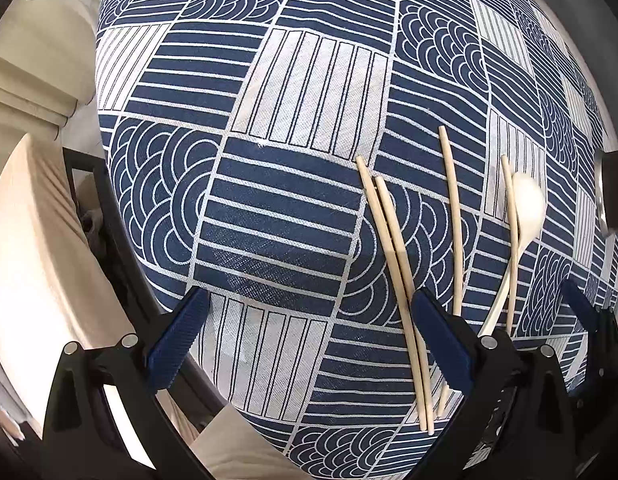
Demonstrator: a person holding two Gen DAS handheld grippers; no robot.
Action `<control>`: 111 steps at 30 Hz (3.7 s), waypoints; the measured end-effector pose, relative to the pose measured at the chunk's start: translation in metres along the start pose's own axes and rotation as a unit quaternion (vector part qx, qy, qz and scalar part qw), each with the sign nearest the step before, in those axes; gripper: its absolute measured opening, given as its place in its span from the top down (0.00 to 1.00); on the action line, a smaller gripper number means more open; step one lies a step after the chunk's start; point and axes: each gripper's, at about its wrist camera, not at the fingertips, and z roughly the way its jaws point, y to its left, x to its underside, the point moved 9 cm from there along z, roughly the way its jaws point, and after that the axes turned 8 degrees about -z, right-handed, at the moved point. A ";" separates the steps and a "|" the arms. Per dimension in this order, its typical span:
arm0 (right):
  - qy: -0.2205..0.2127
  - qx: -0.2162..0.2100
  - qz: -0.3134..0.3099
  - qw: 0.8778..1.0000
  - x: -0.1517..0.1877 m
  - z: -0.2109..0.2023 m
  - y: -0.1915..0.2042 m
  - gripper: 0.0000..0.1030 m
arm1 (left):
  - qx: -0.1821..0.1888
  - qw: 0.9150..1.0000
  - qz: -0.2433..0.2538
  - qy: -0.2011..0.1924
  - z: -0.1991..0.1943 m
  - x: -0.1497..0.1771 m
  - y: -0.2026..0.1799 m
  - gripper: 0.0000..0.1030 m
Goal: Organize utensils
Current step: 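Close the left tool on one chopstick while the right tool grasps another chopstick, then lift both held chopsticks upright and carry them over the black holder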
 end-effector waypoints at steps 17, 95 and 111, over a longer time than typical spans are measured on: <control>0.049 0.005 0.026 0.998 -0.011 0.009 -0.002 0.12 | -0.032 0.999 0.011 -0.018 0.005 0.017 0.000 0.09; -0.178 0.039 0.278 0.943 0.099 -0.199 -0.078 0.95 | 0.039 0.968 0.230 -0.090 -0.139 0.002 -0.042 0.95; -0.263 0.109 0.293 0.913 0.055 -0.289 -0.134 0.95 | 0.104 0.924 0.333 -0.156 -0.231 -0.056 -0.182 0.95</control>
